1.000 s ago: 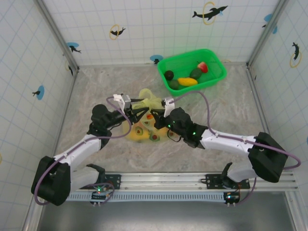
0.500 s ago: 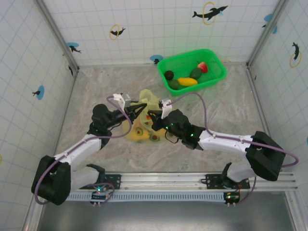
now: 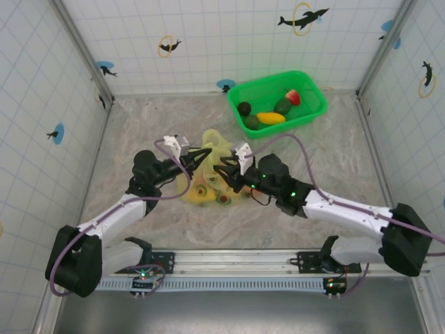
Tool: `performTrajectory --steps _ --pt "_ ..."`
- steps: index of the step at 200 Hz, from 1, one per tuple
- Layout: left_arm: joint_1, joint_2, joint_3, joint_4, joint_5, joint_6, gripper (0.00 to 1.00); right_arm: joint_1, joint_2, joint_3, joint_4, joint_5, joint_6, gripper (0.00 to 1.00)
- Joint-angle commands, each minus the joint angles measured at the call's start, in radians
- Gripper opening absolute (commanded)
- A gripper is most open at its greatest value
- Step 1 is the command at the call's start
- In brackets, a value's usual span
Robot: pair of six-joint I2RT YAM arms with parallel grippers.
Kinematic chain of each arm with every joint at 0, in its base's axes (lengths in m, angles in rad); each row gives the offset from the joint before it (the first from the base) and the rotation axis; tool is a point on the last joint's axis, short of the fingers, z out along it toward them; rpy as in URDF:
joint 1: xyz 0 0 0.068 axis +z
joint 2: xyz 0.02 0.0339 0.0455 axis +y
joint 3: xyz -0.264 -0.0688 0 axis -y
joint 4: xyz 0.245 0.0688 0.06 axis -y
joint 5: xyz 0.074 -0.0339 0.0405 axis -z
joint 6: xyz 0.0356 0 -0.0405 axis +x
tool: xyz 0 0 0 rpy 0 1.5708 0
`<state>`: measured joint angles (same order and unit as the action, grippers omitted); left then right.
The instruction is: Place the fake fruits into the plastic bag and tie a complex knot
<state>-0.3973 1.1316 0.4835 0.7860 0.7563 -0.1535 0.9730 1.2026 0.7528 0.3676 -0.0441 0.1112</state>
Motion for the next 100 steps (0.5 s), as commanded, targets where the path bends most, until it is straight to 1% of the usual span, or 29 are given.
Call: performTrajectory --steps 1,11,25,37,40,43,47,76,100 --pt "0.006 -0.018 0.006 0.027 0.045 0.030 0.00 -0.041 -0.054 0.029 -0.123 -0.139 -0.316 0.36" --pt "0.006 -0.019 0.005 0.031 0.058 0.032 0.00 -0.074 -0.046 0.067 -0.165 -0.179 -0.377 0.37" --pt "0.006 -0.022 0.002 0.037 0.068 0.034 0.00 -0.136 -0.004 0.147 -0.238 -0.281 -0.420 0.42" --pt "0.006 -0.024 -0.002 0.040 0.077 0.038 0.00 -0.174 0.045 0.216 -0.283 -0.324 -0.443 0.45" --pt "0.006 -0.026 -0.003 0.042 0.079 0.039 0.00 -0.179 0.057 0.234 -0.319 -0.331 -0.451 0.46" --pt "0.005 -0.026 -0.003 0.042 0.081 0.040 0.00 -0.187 0.071 0.251 -0.341 -0.374 -0.461 0.47" --pt "0.005 -0.028 -0.005 0.043 0.084 0.041 0.00 -0.196 0.087 0.268 -0.361 -0.399 -0.470 0.49" --pt "0.001 -0.041 -0.010 0.045 0.096 0.051 0.00 -0.220 0.217 0.413 -0.491 -0.475 -0.501 0.55" --pt "0.000 -0.045 -0.012 0.045 0.106 0.055 0.00 -0.224 0.289 0.492 -0.563 -0.558 -0.507 0.60"
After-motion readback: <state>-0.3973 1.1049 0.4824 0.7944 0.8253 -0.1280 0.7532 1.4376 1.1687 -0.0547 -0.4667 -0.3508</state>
